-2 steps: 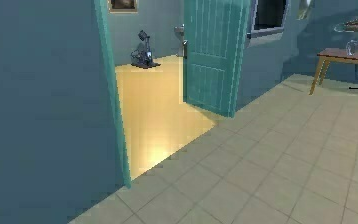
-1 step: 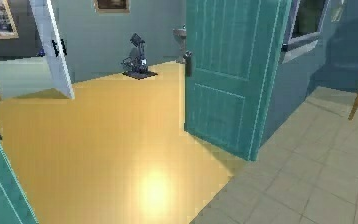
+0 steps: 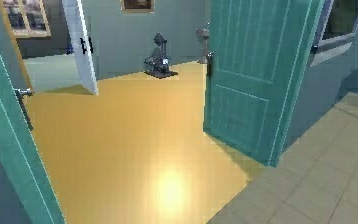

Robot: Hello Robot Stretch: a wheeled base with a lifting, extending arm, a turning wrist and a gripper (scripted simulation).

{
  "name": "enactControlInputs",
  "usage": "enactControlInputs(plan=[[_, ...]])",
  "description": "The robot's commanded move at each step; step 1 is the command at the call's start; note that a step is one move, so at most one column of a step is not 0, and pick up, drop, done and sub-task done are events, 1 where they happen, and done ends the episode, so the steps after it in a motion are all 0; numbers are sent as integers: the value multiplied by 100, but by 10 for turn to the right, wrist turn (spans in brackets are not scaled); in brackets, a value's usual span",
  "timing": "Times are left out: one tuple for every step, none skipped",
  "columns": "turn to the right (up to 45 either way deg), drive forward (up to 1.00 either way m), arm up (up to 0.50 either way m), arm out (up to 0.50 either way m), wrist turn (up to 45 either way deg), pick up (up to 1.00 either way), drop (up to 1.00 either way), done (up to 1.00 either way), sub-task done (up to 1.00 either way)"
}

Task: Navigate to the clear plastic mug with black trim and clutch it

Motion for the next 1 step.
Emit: enactControlInputs(plan=[[0,25,0,0,0,0,0,0,0]])
